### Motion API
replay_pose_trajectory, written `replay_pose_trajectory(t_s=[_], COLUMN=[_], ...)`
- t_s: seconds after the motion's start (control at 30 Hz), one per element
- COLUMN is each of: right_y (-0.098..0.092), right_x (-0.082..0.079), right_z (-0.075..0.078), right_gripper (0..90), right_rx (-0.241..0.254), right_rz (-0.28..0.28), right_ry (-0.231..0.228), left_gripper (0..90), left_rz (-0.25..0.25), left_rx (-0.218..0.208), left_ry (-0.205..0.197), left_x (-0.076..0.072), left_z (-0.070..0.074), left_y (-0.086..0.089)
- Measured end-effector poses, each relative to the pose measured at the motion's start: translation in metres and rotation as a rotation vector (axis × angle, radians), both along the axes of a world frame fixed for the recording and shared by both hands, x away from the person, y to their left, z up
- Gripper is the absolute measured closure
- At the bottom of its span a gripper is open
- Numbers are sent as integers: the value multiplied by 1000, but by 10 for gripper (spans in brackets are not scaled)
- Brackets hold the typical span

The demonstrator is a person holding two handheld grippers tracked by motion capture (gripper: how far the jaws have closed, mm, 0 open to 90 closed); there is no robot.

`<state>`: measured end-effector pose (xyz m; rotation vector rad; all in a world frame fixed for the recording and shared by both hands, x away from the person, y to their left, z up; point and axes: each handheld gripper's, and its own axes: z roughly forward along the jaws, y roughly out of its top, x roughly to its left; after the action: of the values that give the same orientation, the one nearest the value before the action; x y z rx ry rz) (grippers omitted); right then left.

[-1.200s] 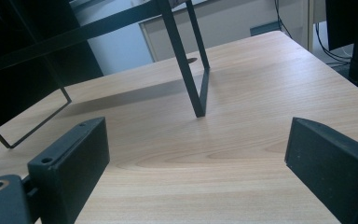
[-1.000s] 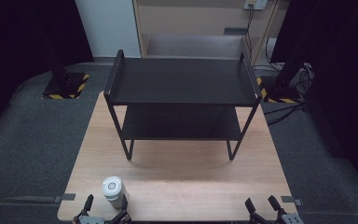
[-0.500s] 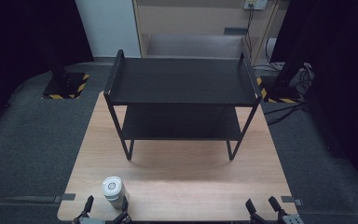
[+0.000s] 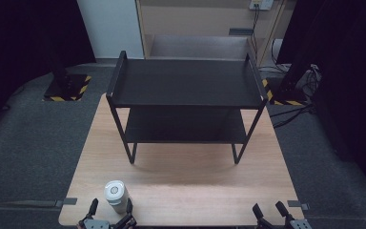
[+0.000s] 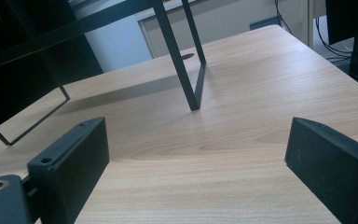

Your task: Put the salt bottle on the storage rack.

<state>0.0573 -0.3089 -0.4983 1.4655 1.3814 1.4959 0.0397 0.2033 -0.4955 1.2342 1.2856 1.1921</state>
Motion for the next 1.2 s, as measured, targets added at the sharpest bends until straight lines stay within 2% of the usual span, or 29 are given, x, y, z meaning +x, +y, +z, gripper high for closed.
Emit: replay_pose_trajectory(t_s=[0.23,0.63,1.0,1.2], right_y=[-2,-8,-10,-10], right_x=[1,4,7,10], right_z=[-2,-9,-13,-13], right_gripper=[63,64,64,64], right_rx=[2,13,17,13], right_rz=[4,-5,-6,1], right_ry=[3,27,44,51], left_gripper=[0,12,105,189], left_rz=[8,17,45,39], left_rx=[1,2,16,11], left_ry=[-7,20,21,21], left_x=[4,19,24,27], left_z=[-2,-5,-8,-10], left_y=[-4,-6,-6,-6])
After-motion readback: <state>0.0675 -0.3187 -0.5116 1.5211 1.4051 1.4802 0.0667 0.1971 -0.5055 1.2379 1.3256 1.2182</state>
